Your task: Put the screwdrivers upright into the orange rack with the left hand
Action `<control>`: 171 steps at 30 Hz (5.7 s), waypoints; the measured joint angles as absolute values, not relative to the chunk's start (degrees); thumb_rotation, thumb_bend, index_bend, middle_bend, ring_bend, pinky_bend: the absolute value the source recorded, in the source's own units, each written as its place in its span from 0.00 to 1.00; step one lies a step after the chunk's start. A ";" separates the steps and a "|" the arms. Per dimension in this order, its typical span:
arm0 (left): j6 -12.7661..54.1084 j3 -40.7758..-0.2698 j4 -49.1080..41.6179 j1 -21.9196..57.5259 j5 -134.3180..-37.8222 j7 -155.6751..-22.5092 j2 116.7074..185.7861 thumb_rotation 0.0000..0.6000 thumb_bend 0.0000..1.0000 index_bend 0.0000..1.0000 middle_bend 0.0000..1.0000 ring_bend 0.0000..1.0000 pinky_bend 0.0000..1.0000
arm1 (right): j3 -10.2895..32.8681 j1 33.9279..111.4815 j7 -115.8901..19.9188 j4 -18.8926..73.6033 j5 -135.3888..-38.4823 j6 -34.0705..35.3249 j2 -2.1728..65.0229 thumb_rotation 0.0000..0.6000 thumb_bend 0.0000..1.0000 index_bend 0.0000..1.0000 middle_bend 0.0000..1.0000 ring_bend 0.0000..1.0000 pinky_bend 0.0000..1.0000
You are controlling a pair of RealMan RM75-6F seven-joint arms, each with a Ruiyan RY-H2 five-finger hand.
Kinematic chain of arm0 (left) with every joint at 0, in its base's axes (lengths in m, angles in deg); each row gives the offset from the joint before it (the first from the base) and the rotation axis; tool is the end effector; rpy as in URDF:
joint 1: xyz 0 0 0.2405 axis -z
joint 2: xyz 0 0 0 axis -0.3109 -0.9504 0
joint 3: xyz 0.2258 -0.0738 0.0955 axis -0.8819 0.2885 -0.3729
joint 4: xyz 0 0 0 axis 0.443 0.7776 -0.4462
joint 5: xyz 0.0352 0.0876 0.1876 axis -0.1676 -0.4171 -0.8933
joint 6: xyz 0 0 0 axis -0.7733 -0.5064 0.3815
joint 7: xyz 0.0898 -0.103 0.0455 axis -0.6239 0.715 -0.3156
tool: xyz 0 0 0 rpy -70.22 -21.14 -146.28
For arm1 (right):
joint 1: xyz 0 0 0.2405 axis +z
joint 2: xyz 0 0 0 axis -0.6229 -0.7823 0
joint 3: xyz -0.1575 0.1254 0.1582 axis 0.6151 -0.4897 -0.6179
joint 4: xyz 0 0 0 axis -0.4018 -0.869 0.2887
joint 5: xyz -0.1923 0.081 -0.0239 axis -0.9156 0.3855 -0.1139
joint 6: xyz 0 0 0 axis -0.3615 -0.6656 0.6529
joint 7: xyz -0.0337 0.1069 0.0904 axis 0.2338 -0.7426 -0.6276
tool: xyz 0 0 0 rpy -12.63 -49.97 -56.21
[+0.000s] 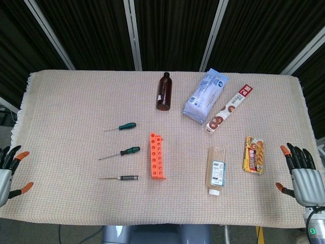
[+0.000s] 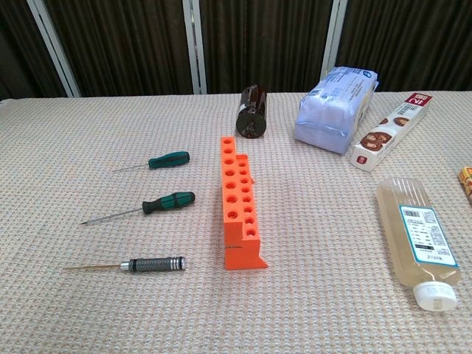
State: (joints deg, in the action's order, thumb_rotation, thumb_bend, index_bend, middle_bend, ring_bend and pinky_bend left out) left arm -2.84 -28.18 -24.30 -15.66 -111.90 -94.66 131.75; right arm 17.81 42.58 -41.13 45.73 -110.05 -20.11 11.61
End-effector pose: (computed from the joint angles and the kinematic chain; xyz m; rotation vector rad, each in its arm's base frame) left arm -0.3143 0.1595 0.1603 -1.4041 -0.8409 -0.8117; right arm -0.3123 -0.1798 0.1635 1.4026 -0.8304 0.8282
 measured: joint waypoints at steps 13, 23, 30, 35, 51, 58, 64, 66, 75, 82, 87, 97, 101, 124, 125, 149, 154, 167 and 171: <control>-3.77 -28.43 -23.45 -16.66 -111.99 -94.18 131.92 1.00 0.18 0.29 0.10 0.00 0.00 | 18.06 42.84 -42.40 44.59 -110.98 -20.19 12.26 1.00 0.02 0.00 0.00 0.00 0.00; -1.27 -28.08 -25.00 -14.97 -112.20 -96.35 131.96 1.00 0.23 0.32 0.11 0.01 0.00 | 17.93 42.25 -43.37 43.83 -110.06 -20.73 12.47 1.00 0.03 0.00 0.00 0.00 0.00; -0.60 -28.07 -25.61 -14.54 -112.18 -96.87 131.97 1.00 0.23 0.34 0.11 0.01 0.00 | 17.83 42.29 -43.45 43.82 -109.83 -20.55 12.50 1.00 0.03 0.00 0.00 0.00 0.00; 0.93 -28.14 -25.91 -13.67 -112.37 -97.01 132.08 1.00 0.15 0.37 0.11 0.01 0.00 | 17.74 42.50 -43.53 43.73 -109.58 -20.12 12.64 1.00 0.03 0.00 0.00 0.00 0.00; 16.35 -27.08 -35.51 -2.18 -115.82 -109.78 130.52 1.00 0.35 0.44 0.12 0.03 0.00 | 18.51 40.65 -44.26 43.77 -110.46 -22.85 12.56 1.00 0.02 0.00 0.00 0.00 0.00; 24.62 -24.24 -37.58 4.41 -109.99 -119.39 134.60 1.00 0.35 0.45 0.11 0.02 0.00 | 18.91 39.71 -44.92 43.41 -110.49 -23.64 12.64 1.00 0.03 0.00 0.00 0.00 0.00; 29.68 -22.88 -37.27 9.82 -104.86 -129.65 141.54 1.00 0.24 0.48 0.12 0.03 0.00 | 19.06 39.19 -44.88 43.59 -110.63 -24.15 12.70 1.00 0.02 0.00 0.00 0.00 0.00; 30.56 -22.71 -36.43 11.50 -103.13 -133.82 144.80 1.00 0.24 0.48 0.12 0.03 0.00 | 19.15 39.16 -44.87 43.60 -110.66 -24.01 12.76 1.00 0.03 0.00 0.00 0.00 0.00; 30.16 -22.48 -33.27 16.81 -91.95 -146.15 156.30 1.00 0.18 0.49 0.11 0.03 0.00 | 19.11 38.84 -45.00 43.45 -110.31 -23.85 12.85 1.00 0.03 0.00 0.00 0.00 0.00; 27.04 -23.78 -32.46 18.42 -87.19 -149.69 160.85 1.00 0.17 0.49 0.12 0.03 0.00 | 19.18 38.79 -45.46 43.10 -110.37 -23.59 12.86 1.00 0.03 0.01 0.00 0.00 0.00; 24.23 -24.52 -31.96 18.48 -85.71 -150.43 163.43 1.00 0.17 0.50 0.12 0.03 0.00 | 19.18 38.70 -45.90 42.79 -110.27 -23.49 12.92 1.00 0.02 0.01 0.00 0.00 0.00; 21.30 -25.13 -28.98 19.31 -81.83 -151.42 168.95 1.00 0.21 0.49 0.12 0.03 0.00 | 19.09 38.54 -46.62 42.25 -110.10 -23.35 12.84 1.00 0.03 0.02 0.00 0.00 0.00; 20.27 -25.11 -27.97 19.93 -81.47 -151.92 169.86 1.00 0.23 0.49 0.12 0.02 0.00 | 19.10 38.47 -46.85 42.08 -109.80 -23.06 12.93 1.00 0.02 0.02 0.00 0.00 0.00; 19.21 -25.68 -27.41 23.19 -75.93 -154.06 171.14 1.00 0.36 0.48 0.09 0.00 0.00 | 19.09 38.19 -46.66 42.29 -109.18 -22.41 12.87 1.00 0.02 0.03 0.00 0.00 0.00; 19.15 -25.74 -27.45 23.27 -75.84 -154.12 171.11 1.00 0.37 0.48 0.09 0.00 0.00 | 19.09 38.19 -46.63 42.31 -109.16 -22.37 12.86 1.00 0.03 0.03 0.00 0.00 0.00; 18.01 -29.03 -26.08 23.64 -77.25 -151.34 170.98 1.00 0.38 0.46 0.08 0.00 0.00 | 19.13 37.95 -45.45 43.50 -108.89 -22.16 12.55 1.00 0.03 0.03 0.00 0.00 0.00; 17.40 -29.96 -24.67 22.86 -80.06 -148.76 171.20 1.00 0.35 0.47 0.08 0.00 0.00 | 19.08 37.95 -45.50 43.48 -108.82 -22.12 12.48 1.00 0.03 0.04 0.00 0.00 0.00; 16.97 -30.53 -22.16 21.53 -84.05 -145.63 172.26 1.00 0.33 0.55 0.10 0.00 0.00 | 19.05 37.88 -46.04 43.21 -108.52 -21.80 12.42 1.00 0.03 0.04 0.00 0.00 0.00; 16.78 -30.37 -21.84 21.33 -85.11 -144.75 172.44 1.00 0.36 0.62 0.13 0.01 0.00 | 19.03 37.87 -46.16 43.11 -108.43 -21.72 12.44 1.00 0.02 0.04 0.00 0.00 0.00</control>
